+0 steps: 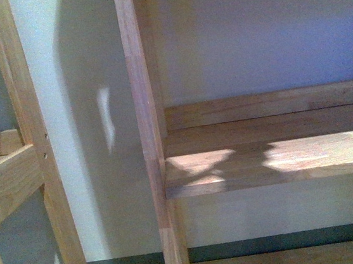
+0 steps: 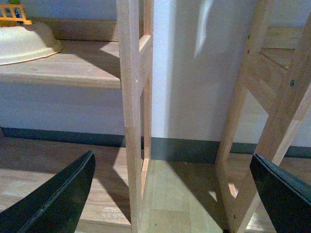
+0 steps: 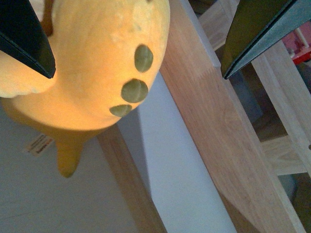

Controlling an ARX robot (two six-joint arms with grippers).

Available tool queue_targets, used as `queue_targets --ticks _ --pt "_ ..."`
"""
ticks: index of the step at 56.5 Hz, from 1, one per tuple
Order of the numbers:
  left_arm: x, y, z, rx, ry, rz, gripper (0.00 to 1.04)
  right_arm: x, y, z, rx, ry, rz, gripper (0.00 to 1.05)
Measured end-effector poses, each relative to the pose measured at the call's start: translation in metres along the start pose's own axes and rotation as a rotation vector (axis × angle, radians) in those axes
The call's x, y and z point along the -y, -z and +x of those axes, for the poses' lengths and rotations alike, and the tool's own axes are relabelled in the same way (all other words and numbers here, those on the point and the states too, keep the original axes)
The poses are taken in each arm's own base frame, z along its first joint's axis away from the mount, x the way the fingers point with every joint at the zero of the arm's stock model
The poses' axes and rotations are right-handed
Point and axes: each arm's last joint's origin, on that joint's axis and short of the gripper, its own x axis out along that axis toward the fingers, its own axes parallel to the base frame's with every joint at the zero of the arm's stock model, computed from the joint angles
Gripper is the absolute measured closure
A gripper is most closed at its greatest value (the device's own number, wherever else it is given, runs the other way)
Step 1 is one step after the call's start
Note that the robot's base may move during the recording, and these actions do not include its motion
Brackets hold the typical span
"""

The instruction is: Put away toys

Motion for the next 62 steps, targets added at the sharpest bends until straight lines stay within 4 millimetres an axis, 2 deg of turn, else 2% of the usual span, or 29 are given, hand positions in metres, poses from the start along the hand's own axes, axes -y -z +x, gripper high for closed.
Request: queue_targets --ticks 12,25,31,39,43,47,50,62 --pt "0.0 0.0 0.0 0.0 0.0 0.0 0.06 -0.002 0.013 -0.051 0.018 0.035 -0.122 0.0" --pt "0.0 0.0 0.0 0.0 0.0 0.0 0.06 0.01 0.051 -0.098 -0.071 0.078 -0.207 0.0" --pt "0.0 0.0 0.0 0.0 0.0 0.0 0.06 0.013 0.066 -0.133 -0.096 0.095 -0.244 0.0" --pt "0.0 0.0 0.0 0.0 0.0 0.0 0.06 0.016 0.077 -0.167 -0.122 0.1 -0.229 0.0" --pt "0.0 0.0 0.0 0.0 0.0 0.0 0.06 0.018 0.088 -0.194 -0.151 0.114 -0.21 0.0" --pt "0.0 0.0 0.0 0.0 0.0 0.0 0.06 0.02 0.094 -0.21 -0.17 0.128 -0.194 0.0" --pt "0.0 0.0 0.0 0.0 0.0 0.0 0.06 0.022 0.102 -0.23 -0.194 0.153 -0.182 0.0" --pt "0.0 0.0 0.0 0.0 0.0 0.0 0.06 0.028 0.125 -0.268 -0.23 0.206 -0.19 0.0"
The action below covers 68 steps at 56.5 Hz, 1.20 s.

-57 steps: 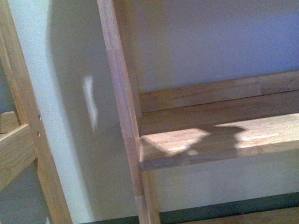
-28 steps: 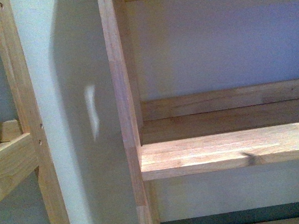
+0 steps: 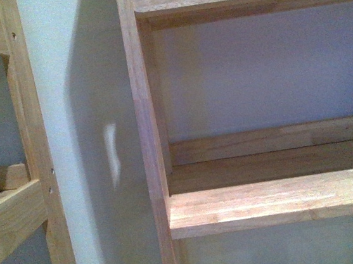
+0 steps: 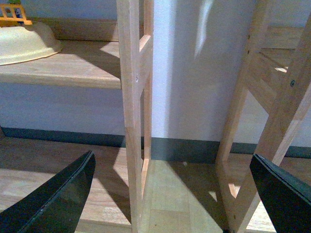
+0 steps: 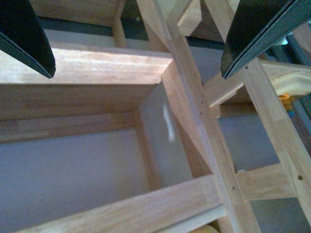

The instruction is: Put away toys

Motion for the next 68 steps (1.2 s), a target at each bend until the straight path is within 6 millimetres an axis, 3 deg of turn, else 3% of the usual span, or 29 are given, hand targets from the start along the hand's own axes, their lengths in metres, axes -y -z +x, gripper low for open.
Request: queue_targets --ticks 9,17,41,68 --pt "0.0 0.0 0.0 0.0 0.0 0.0 0.06 0.007 0.022 -0.005 -0.021 0.047 -0.006 0.0" --pt "0.0 0.0 0.0 0.0 0.0 0.0 0.06 0.011 0.038 -0.008 -0.169 0.181 -0.152 0.21" --pt "0.0 0.0 0.0 0.0 0.0 0.0 0.06 0.02 0.075 -0.017 -0.19 0.176 -0.26 0.9" --pt "0.0 0.0 0.0 0.0 0.0 0.0 0.06 0.024 0.093 -0.021 -0.187 0.176 -0.263 0.89"
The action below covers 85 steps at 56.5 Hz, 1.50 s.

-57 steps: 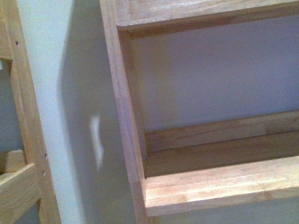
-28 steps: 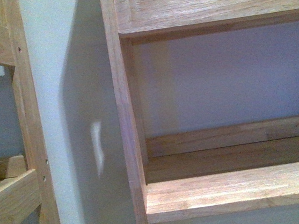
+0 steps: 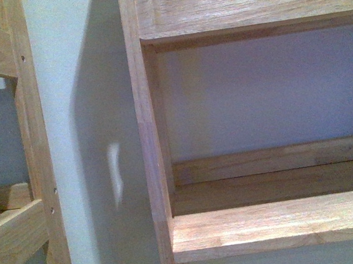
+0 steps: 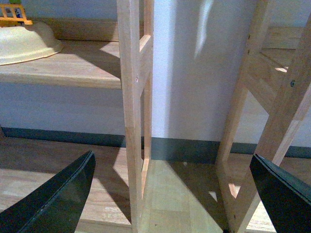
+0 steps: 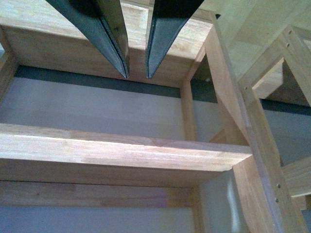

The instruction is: Put away toys

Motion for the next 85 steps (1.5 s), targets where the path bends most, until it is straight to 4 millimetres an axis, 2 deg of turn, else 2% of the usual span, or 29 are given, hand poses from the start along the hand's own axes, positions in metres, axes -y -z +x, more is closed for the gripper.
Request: queue_targets --ticks 15,31,39,52,59,85 --pt "0.0 0.0 0.0 0.0 0.0 0.0 0.06 0.0 0.013 0.0 0.003 0.0 0.0 0.89" --pt "0.0 0.0 0.0 0.0 0.0 0.0 0.06 0.0 0.013 0.0 0.009 0.001 -0.002 0.88" --pt "0.0 0.0 0.0 0.0 0.0 0.0 0.06 0.0 0.013 0.0 0.009 0.0 -0.002 0.68" --pt "0.0 0.0 0.0 0.0 0.0 0.0 0.06 0.0 0.013 -0.001 0.009 0.001 -0.002 0.22" --pt "0.0 0.0 0.0 0.0 0.0 0.0 0.06 0.0 0.013 -0.001 0.009 0.0 0.001 0.0" --pt "0.0 0.0 0.0 0.0 0.0 0.0 0.06 0.0 0.013 -0.001 0.009 0.001 -0.003 0.0"
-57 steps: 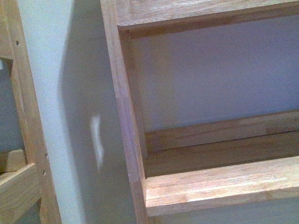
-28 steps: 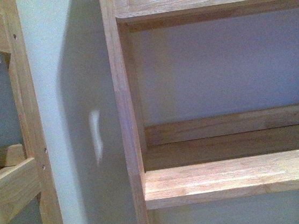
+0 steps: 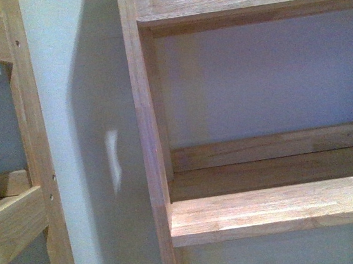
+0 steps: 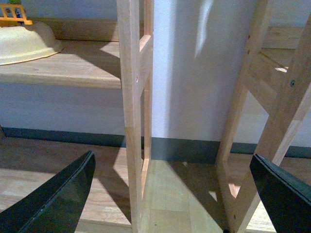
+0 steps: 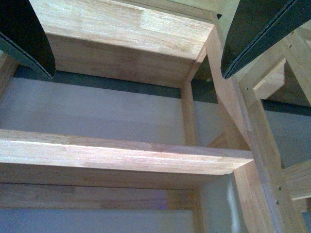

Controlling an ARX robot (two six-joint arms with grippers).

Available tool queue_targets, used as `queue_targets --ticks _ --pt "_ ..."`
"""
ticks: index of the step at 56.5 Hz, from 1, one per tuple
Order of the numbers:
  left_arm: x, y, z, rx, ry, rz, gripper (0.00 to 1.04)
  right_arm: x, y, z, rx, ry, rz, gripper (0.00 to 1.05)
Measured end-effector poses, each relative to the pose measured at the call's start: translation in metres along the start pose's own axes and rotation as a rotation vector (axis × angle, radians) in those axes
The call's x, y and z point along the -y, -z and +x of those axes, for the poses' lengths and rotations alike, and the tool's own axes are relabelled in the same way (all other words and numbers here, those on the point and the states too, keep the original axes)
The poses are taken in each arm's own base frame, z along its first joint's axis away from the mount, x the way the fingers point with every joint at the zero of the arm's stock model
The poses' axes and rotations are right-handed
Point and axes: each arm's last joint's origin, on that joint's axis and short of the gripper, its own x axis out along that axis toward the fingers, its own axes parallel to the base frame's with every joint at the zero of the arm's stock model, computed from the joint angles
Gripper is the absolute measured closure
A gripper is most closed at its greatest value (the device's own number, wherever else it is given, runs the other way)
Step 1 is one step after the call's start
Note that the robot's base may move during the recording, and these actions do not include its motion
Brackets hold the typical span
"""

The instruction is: Put away toys

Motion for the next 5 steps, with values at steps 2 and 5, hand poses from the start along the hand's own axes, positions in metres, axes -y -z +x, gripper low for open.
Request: queue_targets --ticks 2,5 --pt "0.0 0.0 0.0 0.0 0.0 0.0 0.06 0.0 0.0 0.0 0.0 0.0 0.0 0.0" --pt "0.0 0.0 0.0 0.0 0.0 0.0 0.06 0.0 0.0 0.0 0.0 0.0 0.0 0.0"
